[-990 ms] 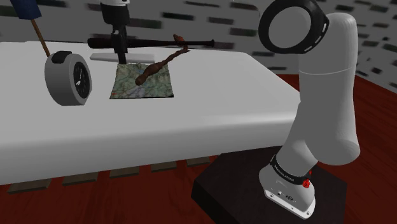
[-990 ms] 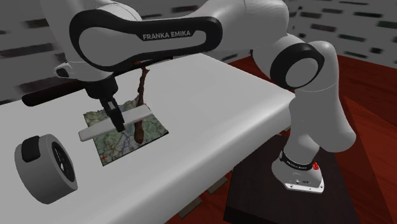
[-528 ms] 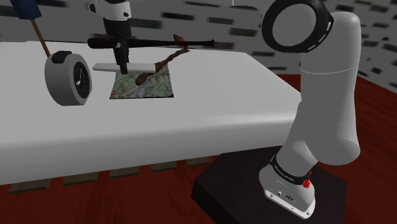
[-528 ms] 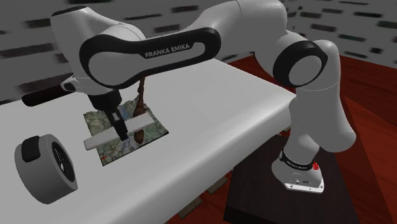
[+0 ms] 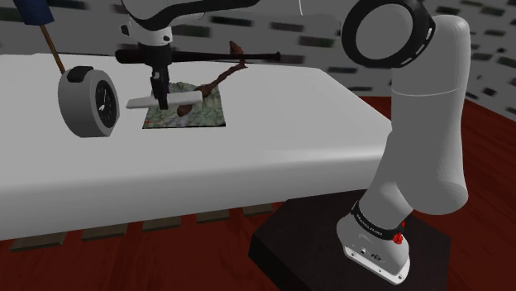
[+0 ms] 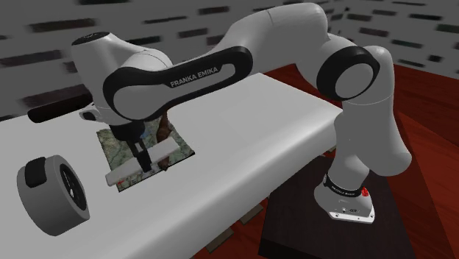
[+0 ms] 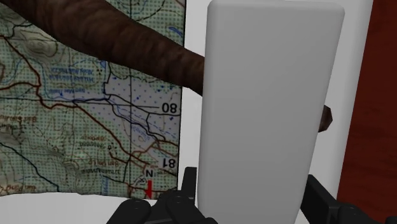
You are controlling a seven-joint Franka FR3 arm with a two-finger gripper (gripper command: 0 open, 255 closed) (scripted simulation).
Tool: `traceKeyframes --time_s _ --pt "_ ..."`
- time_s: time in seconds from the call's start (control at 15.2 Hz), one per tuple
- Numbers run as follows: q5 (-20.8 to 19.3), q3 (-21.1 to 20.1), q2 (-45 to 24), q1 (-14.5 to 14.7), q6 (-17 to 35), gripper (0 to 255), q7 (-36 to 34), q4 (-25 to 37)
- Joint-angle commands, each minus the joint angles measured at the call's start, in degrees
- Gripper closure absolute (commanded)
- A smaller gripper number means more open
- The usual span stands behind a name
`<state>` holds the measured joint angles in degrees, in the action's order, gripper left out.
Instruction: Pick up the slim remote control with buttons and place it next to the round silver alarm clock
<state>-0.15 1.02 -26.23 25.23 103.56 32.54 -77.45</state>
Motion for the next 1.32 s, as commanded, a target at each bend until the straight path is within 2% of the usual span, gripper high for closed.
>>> traceKeyframes --time_s 0.0,1.25 --pt "-0.01 0.04 -0.12 -0.06 1.73 255 0.05 -1.62" --pt "0.02 0.0 -3.67 -0.06 14.58 255 -0.03 -10.92"
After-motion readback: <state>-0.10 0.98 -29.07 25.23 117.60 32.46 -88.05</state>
